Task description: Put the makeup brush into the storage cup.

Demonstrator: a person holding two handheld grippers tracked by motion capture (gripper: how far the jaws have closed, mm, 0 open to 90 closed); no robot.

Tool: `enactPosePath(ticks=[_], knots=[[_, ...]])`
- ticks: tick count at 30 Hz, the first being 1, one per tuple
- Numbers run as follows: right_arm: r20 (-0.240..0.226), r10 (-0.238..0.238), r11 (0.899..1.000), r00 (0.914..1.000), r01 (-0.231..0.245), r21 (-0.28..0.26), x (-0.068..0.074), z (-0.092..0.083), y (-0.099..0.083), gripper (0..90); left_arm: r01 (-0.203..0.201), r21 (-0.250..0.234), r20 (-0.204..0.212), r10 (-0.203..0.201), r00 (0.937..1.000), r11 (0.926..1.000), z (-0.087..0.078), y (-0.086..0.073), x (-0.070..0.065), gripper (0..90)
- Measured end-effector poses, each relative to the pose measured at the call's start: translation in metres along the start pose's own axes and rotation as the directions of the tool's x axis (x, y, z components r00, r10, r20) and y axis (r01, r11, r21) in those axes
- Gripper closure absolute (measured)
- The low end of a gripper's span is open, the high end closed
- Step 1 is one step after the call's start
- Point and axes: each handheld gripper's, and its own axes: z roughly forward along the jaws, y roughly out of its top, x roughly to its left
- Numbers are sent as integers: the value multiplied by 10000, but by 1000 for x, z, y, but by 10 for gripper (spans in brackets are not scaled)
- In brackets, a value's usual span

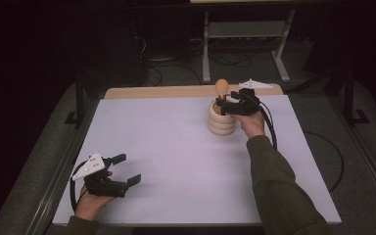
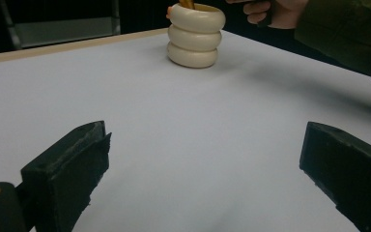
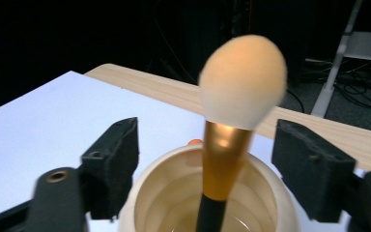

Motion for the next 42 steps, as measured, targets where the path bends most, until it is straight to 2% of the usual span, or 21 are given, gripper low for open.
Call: enactPosePath(ticks=[5, 15, 22, 28, 33, 42], knots=[[86, -17, 9998, 10000, 15, 200, 0, -5, 1, 139, 13, -15, -1, -13, 10000, 10000, 0, 0, 0, 33], [50, -203, 9995, 9998, 201, 248, 3, -17, -1, 117, 67, -40, -47, -67, 10000, 10000, 0, 0, 2, 33], [-32, -304, 9992, 9995, 305, 275, 5, -28, -2, 41, 167, -98, -42, -167, 9999, 9998, -1, 0, 2, 33], [-78, -405, 9989, 9991, 407, 211, 5, -39, -5, 37, 177, -120, -71, -178, 9998, 9998, -1, 1, 2, 33], [-323, -531, 9986, 9981, 532, 20, 11, -56, -10, 34, 119, -111, 1, -119, 9999, 9999, 3, 3, 2, 33], [-626, -649, 9979, 9959, 645, -91, 16, -70, -23, 32, 93, -121, 54, -93, 9999, 9999, 2, 3, 1, 33]])
